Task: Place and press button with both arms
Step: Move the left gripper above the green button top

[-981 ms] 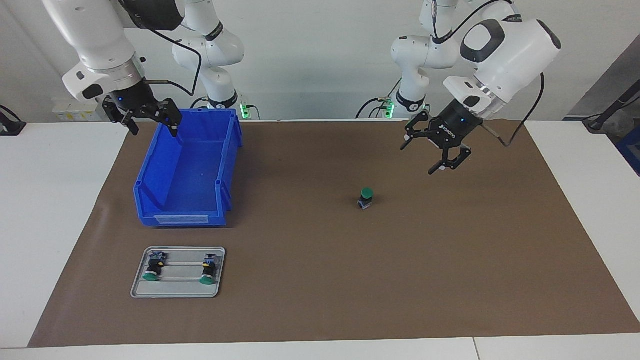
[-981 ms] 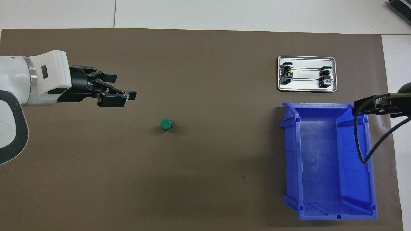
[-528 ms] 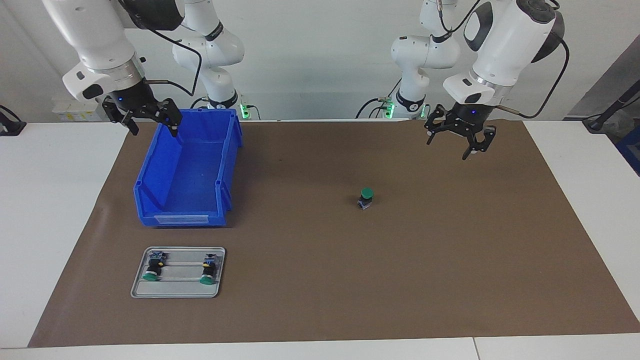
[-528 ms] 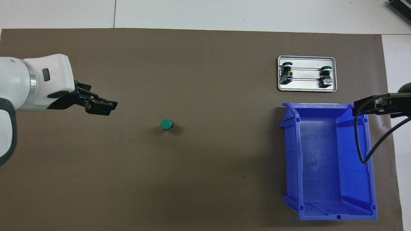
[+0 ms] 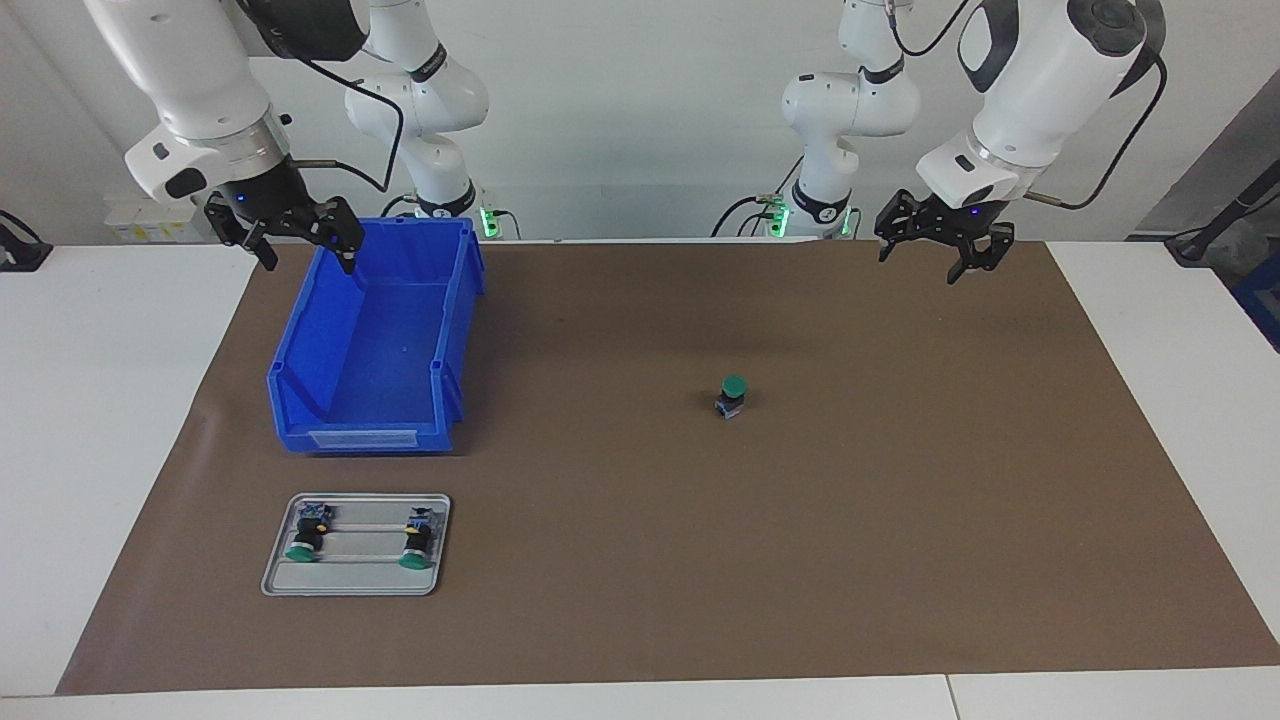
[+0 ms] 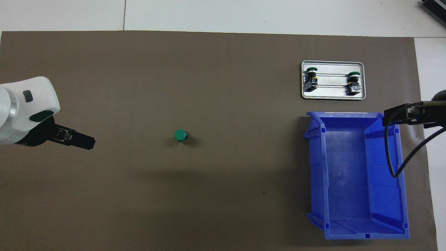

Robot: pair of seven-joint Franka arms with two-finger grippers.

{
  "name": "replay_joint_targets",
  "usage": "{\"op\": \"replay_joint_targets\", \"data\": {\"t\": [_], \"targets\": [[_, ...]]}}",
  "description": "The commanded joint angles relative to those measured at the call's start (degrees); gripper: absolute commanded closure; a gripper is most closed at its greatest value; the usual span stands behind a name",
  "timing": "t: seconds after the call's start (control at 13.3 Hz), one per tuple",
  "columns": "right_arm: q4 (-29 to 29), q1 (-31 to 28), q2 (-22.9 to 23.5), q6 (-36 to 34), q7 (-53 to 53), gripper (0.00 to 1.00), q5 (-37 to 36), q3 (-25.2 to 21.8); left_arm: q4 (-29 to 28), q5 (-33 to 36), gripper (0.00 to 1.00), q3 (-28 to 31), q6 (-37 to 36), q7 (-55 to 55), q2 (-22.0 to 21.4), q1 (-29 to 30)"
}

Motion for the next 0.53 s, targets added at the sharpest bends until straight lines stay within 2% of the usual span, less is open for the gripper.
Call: {"op": "replay_joint_targets", "data": {"t": [0.0,0.08,0.15,0.3,0.38,0.45], "targets": [[-0.1,-0.44,-0.67,-0.78,-1.31,0.0,0.77,0.31,-2.93,1.13,0.01,0.05,5.4,-8.21,-1.47,-4.35],[-0.1,-0.44,-0.67,-0.78,-1.31,0.0,0.77,0.31,-3.29,1.13,0.13,0.05,7.78,-11.02,-0.86,-5.66],[-0.1,-0.44,-0.67,-0.69,-1.31,0.0,0.77,0.31,-3.29,1.13,0.39,-0.04,8.67,-13.49,0.19,-6.72],[-0.1,-0.44,-0.67,-0.78,-1.31,0.0,0.77,0.31,-2.85,1.13,0.78,0.05,12.18,-21.02,4.66,-10.49],[-0.1,-0.44,-0.67,-0.69,-1.31,0.0,0.77,0.31,-2.5,1.13,0.93,0.05,14.72,-25.68,7.47,-12.51],[-0.1,-0.44,-0.67,-0.78,-1.31,0.0,0.77,0.31,-2.41,1.13,1.0,0.05,16.66,-27.73,9.06,-13.84]]}}
